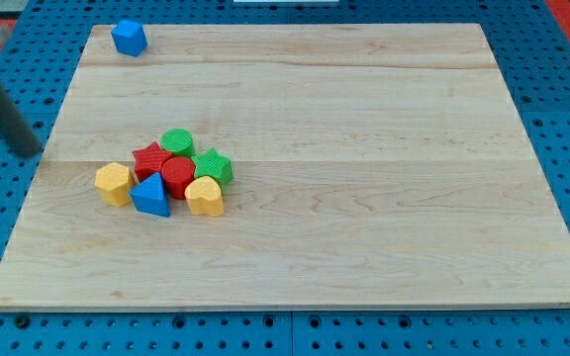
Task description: Push the blue cube into the green circle
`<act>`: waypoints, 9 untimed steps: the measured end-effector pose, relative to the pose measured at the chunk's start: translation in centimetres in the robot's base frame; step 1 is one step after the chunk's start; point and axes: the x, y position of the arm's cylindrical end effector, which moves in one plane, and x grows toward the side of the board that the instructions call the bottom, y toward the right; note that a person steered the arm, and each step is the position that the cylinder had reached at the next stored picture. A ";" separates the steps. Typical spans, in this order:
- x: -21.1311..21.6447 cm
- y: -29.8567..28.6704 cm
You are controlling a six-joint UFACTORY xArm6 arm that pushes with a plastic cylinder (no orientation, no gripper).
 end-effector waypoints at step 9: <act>-9.7 17.9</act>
